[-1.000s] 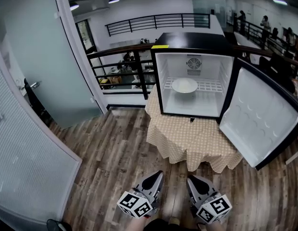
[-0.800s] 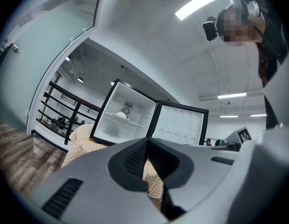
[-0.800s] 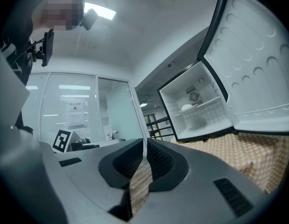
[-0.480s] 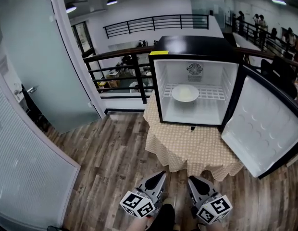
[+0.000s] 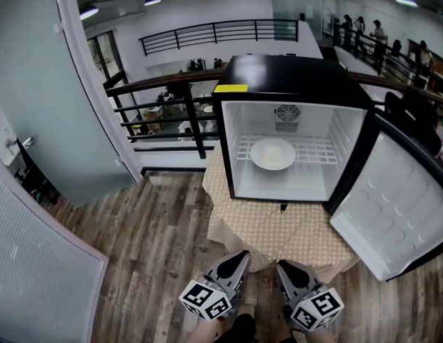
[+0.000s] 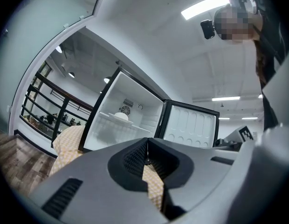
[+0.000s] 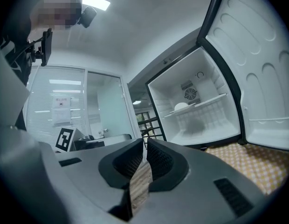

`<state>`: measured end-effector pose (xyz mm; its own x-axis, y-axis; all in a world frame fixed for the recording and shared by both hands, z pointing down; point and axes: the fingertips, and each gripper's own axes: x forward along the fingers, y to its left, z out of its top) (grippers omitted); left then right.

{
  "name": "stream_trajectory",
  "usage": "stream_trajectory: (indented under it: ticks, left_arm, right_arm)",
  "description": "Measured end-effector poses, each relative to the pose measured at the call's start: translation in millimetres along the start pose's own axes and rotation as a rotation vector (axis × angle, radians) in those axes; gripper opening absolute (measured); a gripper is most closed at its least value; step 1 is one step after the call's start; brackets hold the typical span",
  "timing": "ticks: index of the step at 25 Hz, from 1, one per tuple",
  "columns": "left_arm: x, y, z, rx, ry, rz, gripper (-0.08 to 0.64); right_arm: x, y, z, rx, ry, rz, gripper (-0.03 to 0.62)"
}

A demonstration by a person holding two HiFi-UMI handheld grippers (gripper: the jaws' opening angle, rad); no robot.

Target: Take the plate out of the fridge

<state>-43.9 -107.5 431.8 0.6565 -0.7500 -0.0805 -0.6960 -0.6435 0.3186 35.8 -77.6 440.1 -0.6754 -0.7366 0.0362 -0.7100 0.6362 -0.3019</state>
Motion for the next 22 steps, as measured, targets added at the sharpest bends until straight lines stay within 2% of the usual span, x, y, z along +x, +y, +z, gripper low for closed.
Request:
stream_trajectory:
  ticks: [15,22]
  left_arm:
    - [78.6,68.6,20.3,-0.013,0.037,-0.094,0.005]
    - [99.6,95.9,18.2,-0.030,0.043,-0.118,0.006]
  right_arm:
    - [94.2,-56.7,15.6,0.030,-0.011,-0.069,0.046]
    - [126.5,-78.0,15.6,0.086,-0.040,-0.090,0.046]
